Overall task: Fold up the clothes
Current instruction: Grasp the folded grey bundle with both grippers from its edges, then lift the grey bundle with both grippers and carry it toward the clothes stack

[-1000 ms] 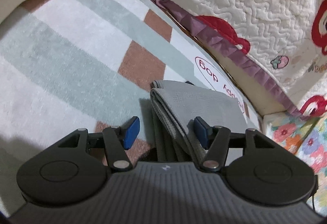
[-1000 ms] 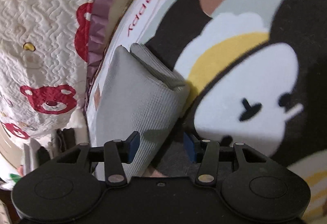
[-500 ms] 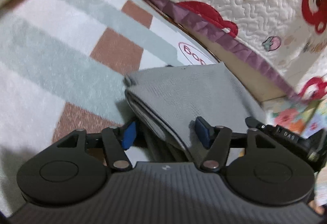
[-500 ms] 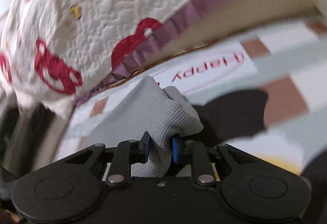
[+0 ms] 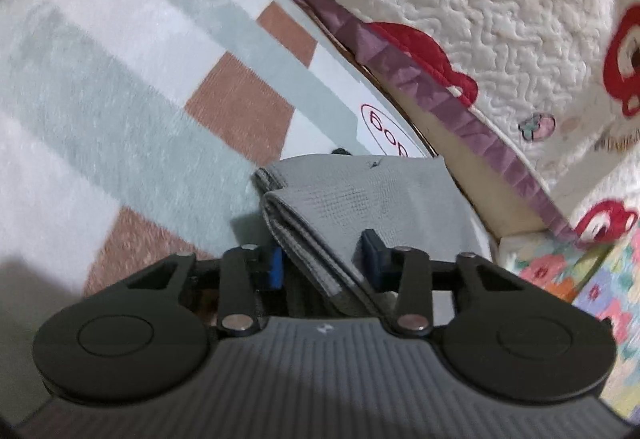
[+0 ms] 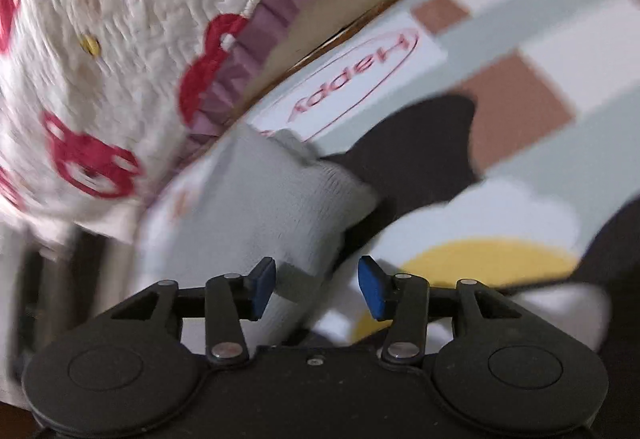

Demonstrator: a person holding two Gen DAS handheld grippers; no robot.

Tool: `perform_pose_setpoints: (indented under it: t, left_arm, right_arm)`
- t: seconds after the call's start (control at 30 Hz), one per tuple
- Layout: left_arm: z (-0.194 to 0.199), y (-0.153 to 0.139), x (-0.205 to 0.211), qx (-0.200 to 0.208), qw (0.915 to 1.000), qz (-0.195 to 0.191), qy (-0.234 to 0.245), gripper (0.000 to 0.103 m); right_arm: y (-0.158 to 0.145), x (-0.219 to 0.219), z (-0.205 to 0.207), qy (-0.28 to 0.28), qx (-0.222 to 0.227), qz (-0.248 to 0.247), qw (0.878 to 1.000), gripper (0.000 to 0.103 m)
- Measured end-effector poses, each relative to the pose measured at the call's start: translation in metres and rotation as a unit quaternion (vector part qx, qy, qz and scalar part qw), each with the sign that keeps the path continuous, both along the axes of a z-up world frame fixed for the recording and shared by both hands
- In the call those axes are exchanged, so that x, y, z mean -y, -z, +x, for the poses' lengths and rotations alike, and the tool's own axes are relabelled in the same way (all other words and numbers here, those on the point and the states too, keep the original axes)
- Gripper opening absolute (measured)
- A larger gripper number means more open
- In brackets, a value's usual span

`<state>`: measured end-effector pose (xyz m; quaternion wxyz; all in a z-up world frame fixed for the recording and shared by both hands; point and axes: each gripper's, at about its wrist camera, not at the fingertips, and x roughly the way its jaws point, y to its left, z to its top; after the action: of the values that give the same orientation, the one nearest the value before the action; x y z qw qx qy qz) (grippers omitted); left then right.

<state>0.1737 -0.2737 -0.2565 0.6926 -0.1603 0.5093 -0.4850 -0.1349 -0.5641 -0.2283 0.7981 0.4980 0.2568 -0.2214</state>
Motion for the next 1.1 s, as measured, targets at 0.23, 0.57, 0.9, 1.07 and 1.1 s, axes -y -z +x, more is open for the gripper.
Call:
perform_pose_setpoints:
  t: [0.23,0.57,0.9,1.07,1.1]
  left_arm:
    - [0.004,0.001,0.000,-0.009,0.9999,-0.010,-0.004,0.037]
    - [-0.019,-0.048,0.002,0.133,0.9902,-0.011,0.039,0.021]
    - [-0.058,-0.103,-0.029,0.219,0.9747,-0.022,0.039,0.019]
    - [-0.078,-0.156,-0.080,0.292,0.9559,-0.029,-0.015,0.019]
    - [-0.083,-0.166,-0.092,0.308,0.9504,-0.028,-0.030,0.019]
  right_arm:
    - [0.009,0.006,0.019,0.019,0.027,-0.023,0.999,0.056]
    - [-0.044,0.007,0.038,-0.072,0.120,-0.107,0.984,0.026]
    - [-0.169,-0.037,0.039,-0.202,0.178,-0.237,0.933,0.022]
    - [-0.219,-0.075,0.040,-0.250,0.197,-0.262,0.911,0.022]
    - [-0.228,-0.082,0.042,-0.260,0.208,-0.259,0.907,0.022]
